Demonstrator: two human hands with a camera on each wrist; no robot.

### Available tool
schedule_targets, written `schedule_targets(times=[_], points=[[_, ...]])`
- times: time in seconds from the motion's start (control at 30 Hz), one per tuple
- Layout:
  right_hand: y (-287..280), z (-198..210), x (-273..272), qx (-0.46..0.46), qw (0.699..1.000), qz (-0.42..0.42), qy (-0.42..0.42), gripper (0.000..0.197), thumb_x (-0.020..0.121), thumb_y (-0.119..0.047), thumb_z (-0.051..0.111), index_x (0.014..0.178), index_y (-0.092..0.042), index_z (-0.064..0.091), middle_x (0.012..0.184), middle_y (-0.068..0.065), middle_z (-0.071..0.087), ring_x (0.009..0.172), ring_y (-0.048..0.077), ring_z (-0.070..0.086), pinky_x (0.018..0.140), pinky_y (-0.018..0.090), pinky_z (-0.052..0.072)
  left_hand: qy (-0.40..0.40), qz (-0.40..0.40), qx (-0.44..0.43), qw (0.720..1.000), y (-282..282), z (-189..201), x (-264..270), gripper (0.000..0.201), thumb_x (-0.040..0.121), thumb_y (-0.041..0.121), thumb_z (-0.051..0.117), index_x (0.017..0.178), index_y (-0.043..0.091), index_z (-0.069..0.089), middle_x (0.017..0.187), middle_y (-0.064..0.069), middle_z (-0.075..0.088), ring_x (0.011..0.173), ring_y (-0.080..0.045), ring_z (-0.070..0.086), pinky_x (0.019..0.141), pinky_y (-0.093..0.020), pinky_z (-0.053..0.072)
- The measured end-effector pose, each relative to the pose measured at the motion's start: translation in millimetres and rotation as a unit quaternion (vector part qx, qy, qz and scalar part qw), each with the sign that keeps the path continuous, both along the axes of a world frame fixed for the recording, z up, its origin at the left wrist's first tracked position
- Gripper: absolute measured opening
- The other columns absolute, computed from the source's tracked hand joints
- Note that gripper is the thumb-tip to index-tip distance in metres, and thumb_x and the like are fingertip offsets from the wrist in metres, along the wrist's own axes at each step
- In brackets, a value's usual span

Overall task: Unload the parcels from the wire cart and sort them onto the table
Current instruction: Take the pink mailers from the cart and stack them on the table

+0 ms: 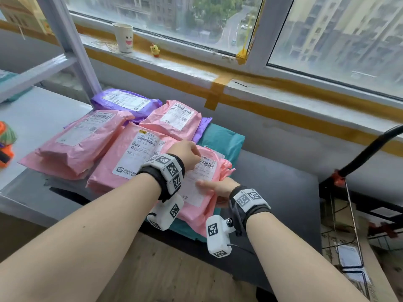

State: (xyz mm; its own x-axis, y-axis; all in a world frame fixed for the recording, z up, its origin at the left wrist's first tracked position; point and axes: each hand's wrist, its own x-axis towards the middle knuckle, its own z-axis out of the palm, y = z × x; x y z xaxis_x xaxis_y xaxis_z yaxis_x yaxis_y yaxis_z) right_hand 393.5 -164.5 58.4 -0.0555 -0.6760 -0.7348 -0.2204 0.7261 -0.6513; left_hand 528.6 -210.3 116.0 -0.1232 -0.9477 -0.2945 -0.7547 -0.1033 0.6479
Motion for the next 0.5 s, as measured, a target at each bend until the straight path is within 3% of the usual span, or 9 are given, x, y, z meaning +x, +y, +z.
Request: schedule_targets(times=[0.07,0.13,0.2,0.3,0.33,0.37,0.43,0.5], points=[[-2,-2,1,-0.019,0.998,-0.054,-0.002,0.054,0.067,-0.038,0.084,0.107,-0.007,0.063,0.097,0.011,0.071,0.081,0.024,0.070,0.070,0.035,0.059,-0.011,-0.011,0.000,1.000,3,0,-2,0.016,0.085,0.011,0.053,0.089,0.016,0.068,0.095,-0.009,0.071,0.091,-0.024,0.068,0.083,-0.035,0.056],[-2,-1,-2,-0.023,0.995,-0.091,0.017,0.090,0.048,-0.060,0.083,0.115,-0.006,0.058,0.105,0.014,0.069,0.088,0.028,0.070,0.078,0.044,0.058,-0.015,-0.014,-0.001,1.000,4,1,-3,0.015,0.084,0.012,0.054,0.088,0.017,0.067,0.097,-0.009,0.071,0.093,-0.025,0.067,0.085,-0.037,0.055],[-7,-11,-11,-0.019,0.992,-0.117,0.047,0.127,0.022,-0.083,0.070,0.123,-0.008,0.054,0.111,0.016,0.067,0.092,0.031,0.069,0.083,0.046,0.057,-0.015,-0.015,-0.002,1.000,6,2,-4,0.013,0.084,0.014,0.055,0.085,0.020,0.067,0.096,-0.006,0.071,0.091,-0.023,0.067,0.084,-0.036,0.056],[-15,-27,-30,-0.016,0.987,-0.148,0.061,0.145,0.013,-0.097,0.054,0.130,-0.011,0.050,0.125,0.013,0.061,0.106,0.031,0.064,0.091,0.046,0.053,-0.006,-0.009,-0.007,1.000,7,4,-6,0.013,0.085,0.012,0.056,0.084,0.020,0.066,0.095,-0.005,0.070,0.090,-0.021,0.067,0.081,-0.034,0.057],[-13,-21,-31,-0.008,0.987,-0.154,0.044,0.139,0.019,-0.096,0.057,0.131,-0.014,0.050,0.127,0.011,0.060,0.106,0.032,0.064,0.089,0.046,0.054,-0.005,-0.009,-0.007,1.000,7,5,-7,0.014,0.085,0.011,0.056,0.083,0.020,0.066,0.095,-0.005,0.070,0.090,-0.021,0.067,0.081,-0.034,0.057],[-8,-11,-29,0.001,0.987,-0.158,0.019,0.123,0.032,-0.090,0.064,0.129,-0.015,0.052,0.124,0.012,0.062,0.101,0.032,0.066,0.081,0.046,0.057,-0.006,-0.010,-0.008,1.000,8,5,-8,0.013,0.085,0.010,0.057,0.084,0.019,0.067,0.095,-0.006,0.070,0.090,-0.021,0.067,0.081,-0.033,0.056],[2,6,-23,0.003,0.987,-0.159,-0.031,0.077,0.069,-0.059,0.073,0.124,-0.009,0.053,0.107,0.018,0.067,0.083,0.031,0.070,0.062,0.040,0.060,-0.013,-0.007,-0.015,1.000,10,4,-10,0.014,0.085,0.010,0.058,0.089,0.016,0.069,0.098,-0.006,0.070,0.091,-0.022,0.067,0.082,-0.033,0.056],[6,10,-20,-0.013,0.990,-0.134,-0.050,0.040,0.086,-0.023,0.068,0.118,-0.003,0.056,0.089,0.016,0.069,0.066,0.023,0.070,0.051,0.030,0.058,-0.016,0.002,-0.022,1.000,11,3,-11,0.013,0.084,0.010,0.058,0.087,0.018,0.068,0.100,-0.005,0.070,0.093,-0.022,0.066,0.084,-0.032,0.055]])
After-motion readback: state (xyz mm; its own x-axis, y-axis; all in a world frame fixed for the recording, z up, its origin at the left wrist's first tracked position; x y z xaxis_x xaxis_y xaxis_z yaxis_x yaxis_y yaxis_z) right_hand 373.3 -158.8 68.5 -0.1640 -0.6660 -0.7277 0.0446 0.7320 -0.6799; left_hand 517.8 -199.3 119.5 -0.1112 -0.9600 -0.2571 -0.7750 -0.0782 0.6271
